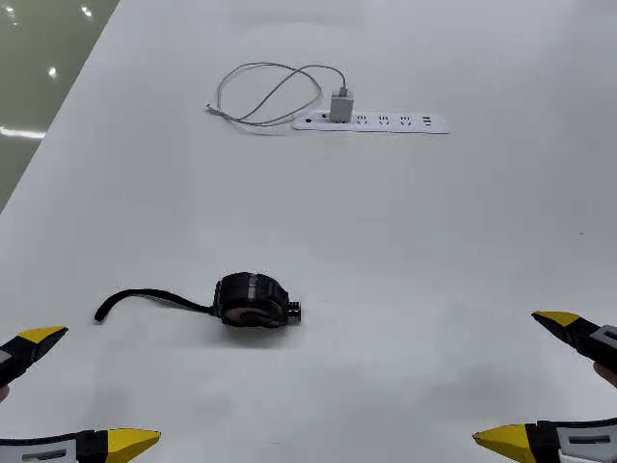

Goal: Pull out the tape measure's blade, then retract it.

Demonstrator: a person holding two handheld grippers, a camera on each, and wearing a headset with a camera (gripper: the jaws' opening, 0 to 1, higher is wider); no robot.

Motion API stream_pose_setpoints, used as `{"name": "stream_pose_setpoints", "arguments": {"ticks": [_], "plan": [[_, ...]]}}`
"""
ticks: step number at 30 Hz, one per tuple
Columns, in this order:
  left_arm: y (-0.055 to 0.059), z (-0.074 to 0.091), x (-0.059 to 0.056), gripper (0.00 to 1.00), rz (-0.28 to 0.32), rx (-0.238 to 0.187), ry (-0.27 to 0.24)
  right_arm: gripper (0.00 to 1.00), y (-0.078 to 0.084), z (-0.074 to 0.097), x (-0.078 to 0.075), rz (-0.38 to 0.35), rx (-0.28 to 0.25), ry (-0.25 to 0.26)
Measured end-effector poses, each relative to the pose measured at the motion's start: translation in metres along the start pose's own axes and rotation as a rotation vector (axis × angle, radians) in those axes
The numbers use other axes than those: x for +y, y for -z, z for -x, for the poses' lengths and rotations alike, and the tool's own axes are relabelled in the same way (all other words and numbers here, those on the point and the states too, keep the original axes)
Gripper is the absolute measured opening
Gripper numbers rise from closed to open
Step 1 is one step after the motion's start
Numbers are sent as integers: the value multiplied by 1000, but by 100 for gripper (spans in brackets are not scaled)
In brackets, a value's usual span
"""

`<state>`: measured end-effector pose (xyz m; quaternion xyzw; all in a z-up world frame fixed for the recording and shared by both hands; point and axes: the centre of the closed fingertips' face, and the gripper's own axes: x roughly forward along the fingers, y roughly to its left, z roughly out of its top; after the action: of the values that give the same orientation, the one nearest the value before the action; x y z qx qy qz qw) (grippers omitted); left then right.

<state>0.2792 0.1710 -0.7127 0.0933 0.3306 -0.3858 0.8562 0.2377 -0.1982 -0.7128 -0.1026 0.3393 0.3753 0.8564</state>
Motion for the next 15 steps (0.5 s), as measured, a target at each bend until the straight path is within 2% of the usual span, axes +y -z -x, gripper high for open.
{"name": "stream_pose_setpoints", "arguments": {"ticks": [1, 6, 9, 15], "plan": [[-1, 1, 1, 99, -1, -6, -13, 99, 0, 0, 0, 0, -2, 1], [0, 0, -4, 99, -20, 5, 2, 99, -1, -1, 0, -2, -4, 2], [-2, 0, -3, 99, 0, -8, -4, 99, -1, -1, 0, -1, -5, 2], [-2, -1, -3, 99, -12, -4, -2, 99, 0, -1, 0, -3, -4, 1]]}}
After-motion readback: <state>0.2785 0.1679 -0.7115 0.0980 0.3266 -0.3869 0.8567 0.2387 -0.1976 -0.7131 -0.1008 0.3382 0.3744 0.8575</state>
